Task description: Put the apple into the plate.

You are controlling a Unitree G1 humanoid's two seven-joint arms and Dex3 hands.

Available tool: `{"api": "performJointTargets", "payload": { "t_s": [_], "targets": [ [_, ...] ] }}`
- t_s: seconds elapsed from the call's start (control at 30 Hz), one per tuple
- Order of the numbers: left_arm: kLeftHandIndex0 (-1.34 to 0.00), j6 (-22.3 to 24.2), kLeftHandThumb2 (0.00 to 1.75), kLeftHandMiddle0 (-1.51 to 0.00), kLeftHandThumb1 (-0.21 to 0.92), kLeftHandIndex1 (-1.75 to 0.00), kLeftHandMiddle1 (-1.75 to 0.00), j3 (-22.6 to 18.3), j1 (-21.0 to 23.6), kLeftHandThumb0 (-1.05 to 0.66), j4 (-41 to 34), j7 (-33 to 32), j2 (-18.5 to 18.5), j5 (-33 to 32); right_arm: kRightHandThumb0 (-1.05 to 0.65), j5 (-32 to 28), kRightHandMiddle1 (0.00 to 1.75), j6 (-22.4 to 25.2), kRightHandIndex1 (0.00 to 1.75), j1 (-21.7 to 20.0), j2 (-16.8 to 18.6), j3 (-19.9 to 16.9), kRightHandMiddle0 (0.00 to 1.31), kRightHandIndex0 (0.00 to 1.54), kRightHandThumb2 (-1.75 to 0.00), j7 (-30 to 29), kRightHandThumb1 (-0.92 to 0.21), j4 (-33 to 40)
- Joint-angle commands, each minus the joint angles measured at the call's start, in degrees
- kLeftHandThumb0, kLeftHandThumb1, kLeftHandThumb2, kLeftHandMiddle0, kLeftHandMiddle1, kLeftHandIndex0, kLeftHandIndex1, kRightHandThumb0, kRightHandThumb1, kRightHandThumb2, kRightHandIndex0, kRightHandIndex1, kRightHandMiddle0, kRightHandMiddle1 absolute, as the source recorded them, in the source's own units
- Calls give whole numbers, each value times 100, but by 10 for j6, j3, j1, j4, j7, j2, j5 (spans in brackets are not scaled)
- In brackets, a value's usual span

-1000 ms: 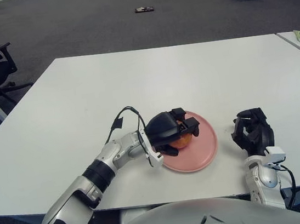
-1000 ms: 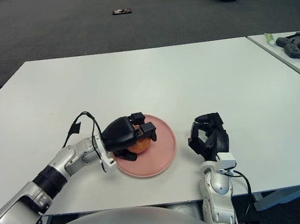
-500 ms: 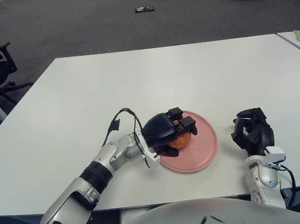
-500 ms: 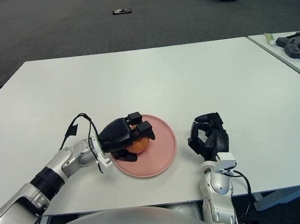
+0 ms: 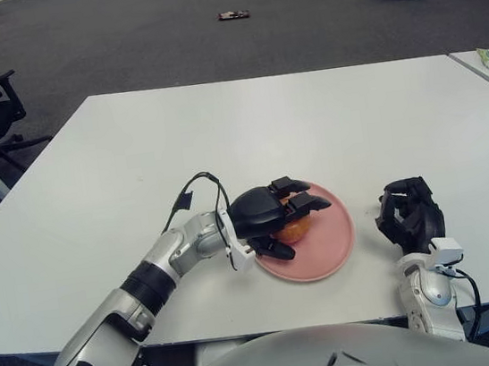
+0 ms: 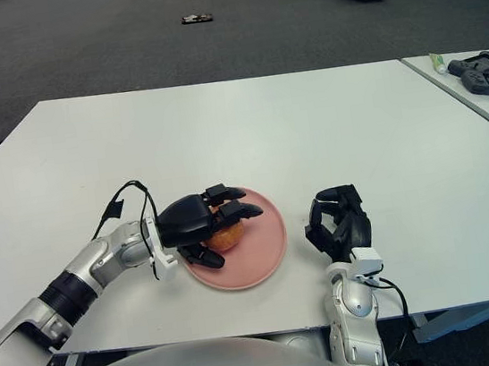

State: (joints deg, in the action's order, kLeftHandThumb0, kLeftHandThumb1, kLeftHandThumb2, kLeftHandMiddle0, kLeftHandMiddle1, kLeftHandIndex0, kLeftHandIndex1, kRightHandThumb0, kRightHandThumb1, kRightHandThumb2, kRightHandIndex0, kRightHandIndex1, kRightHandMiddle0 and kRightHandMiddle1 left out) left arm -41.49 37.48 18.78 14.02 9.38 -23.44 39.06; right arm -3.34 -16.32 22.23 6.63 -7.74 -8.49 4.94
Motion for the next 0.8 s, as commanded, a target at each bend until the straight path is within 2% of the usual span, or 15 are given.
{"api": "performJointTargets", "payload": {
  "t_s": [0.0, 0.33, 0.57, 0.77],
  "targets": [
    [0, 14, 85, 0, 92, 0, 0, -12, -5, -105, -7, 50, -23, -25, -39, -2, 175, -10, 175, -8, 0, -1, 35, 78, -88, 3, -67, 2],
    [0, 33, 74, 0, 92, 0, 0, -62, -27, -105, -50, 75, -33, -77, -39, 0, 175, -8, 175, -8, -3, 0, 35, 79, -89, 4, -66, -1],
    [0, 67, 78, 0, 92, 0, 0, -104, -53, -105, -86, 96, -39, -125, -39, -3, 175, -12, 175, -9, -1, 0, 35, 77, -89, 4, -66, -2],
    [0, 77, 82, 0, 92, 0, 0, -133, -60, -105, -79, 87, -35, -144, -39, -3, 175, -6, 175, -8, -1, 0, 35, 76, -88, 2, -67, -1]
  ]
}}
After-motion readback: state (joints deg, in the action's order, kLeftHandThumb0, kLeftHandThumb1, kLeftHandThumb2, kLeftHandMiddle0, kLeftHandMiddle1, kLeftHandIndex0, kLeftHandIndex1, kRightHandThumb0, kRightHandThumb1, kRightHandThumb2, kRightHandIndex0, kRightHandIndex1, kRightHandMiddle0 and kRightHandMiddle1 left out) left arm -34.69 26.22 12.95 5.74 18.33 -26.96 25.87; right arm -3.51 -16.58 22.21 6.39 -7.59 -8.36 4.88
